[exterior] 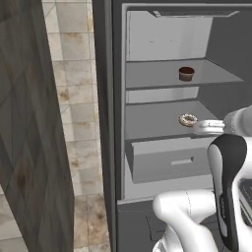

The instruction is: Take the cupcake and donut from the fridge and place them on the empty tray on the dining counter.

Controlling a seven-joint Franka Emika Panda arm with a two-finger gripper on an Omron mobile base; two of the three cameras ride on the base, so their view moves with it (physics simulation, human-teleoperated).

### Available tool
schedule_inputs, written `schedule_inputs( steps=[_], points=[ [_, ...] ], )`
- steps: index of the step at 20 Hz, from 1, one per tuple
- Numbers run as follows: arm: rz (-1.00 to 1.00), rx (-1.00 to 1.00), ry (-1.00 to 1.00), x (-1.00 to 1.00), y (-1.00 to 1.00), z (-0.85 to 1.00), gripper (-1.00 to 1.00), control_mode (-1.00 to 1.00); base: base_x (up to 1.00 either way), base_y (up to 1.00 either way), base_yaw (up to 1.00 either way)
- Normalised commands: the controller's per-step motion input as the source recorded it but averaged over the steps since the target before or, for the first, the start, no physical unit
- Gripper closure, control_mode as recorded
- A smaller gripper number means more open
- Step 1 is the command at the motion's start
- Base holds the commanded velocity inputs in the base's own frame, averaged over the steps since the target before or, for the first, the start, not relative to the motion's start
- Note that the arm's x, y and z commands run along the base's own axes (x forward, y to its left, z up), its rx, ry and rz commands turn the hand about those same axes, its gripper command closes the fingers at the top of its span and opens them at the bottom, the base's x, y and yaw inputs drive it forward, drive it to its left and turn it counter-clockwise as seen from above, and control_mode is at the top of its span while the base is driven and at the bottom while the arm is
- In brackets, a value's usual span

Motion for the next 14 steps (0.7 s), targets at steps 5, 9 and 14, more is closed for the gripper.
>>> schedule_inputs(
  steps=[5, 9, 14],
  points=[
    [0.0, 0.0, 0.08, 0.76, -0.16, -0.08, -1.0, -1.0, 0.0, 0.0, 0.0],
    [0.0, 0.0, 0.08, 0.68, -0.31, -0.18, -1.0, -1.0, 0.0, 0.0, 0.0],
    [0.02, 0.0, 0.07, 0.39, -0.16, -0.27, -1.0, -1.0, 0.0, 0.0, 0.0]
  ],
)
